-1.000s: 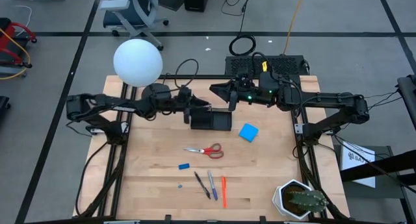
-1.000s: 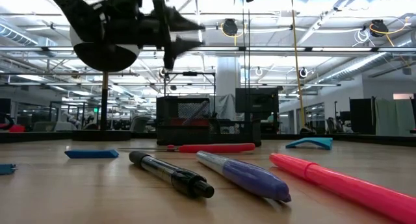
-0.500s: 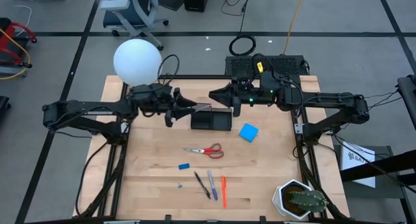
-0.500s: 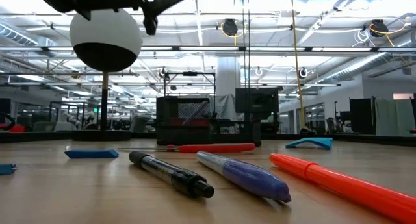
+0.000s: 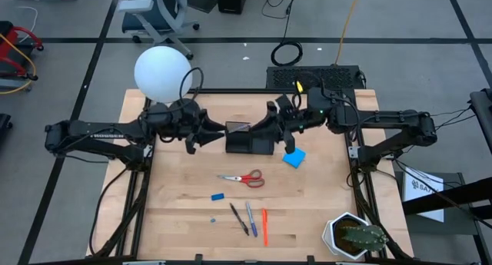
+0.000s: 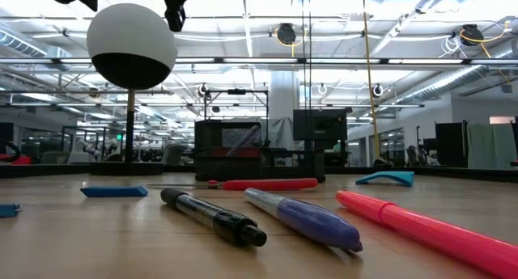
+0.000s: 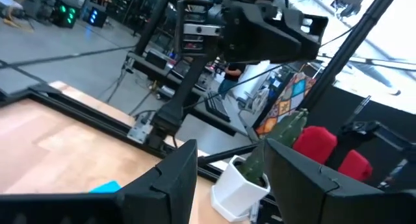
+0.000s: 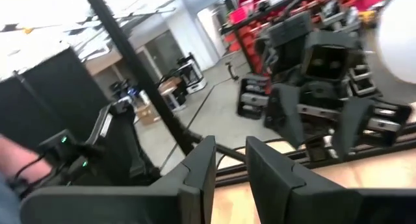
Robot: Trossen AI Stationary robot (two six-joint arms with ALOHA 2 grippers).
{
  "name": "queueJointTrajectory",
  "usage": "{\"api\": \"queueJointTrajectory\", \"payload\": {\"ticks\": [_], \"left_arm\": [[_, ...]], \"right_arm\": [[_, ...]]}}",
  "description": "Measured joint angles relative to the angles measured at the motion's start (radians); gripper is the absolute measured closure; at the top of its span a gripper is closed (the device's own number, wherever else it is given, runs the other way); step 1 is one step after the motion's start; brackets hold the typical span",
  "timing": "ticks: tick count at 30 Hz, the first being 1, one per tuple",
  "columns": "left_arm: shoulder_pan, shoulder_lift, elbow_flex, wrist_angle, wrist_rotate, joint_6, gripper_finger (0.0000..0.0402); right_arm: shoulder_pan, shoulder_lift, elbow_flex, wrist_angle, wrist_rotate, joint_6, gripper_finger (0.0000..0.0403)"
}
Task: Pick and place office supplies into organizer
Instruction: Put the orange pen into the black desk organizer
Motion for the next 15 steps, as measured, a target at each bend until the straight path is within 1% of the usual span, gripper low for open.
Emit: {"api": "queueJointTrajectory", "payload": {"ticks": [6,15], "left_arm": [[-0.034,-0.002,0.000,0.001,0.000,-0.024,0.0220],[-0.078,-0.002,0.000,0.001,0.000,-0.027,0.0220]], "right_arm": [[0.061,0.000,0.000,-0.006,0.001,-0.059,0.0327],[0.140,0.000,0.000,-0.104,0.004,-0.131,0.0327]]}}
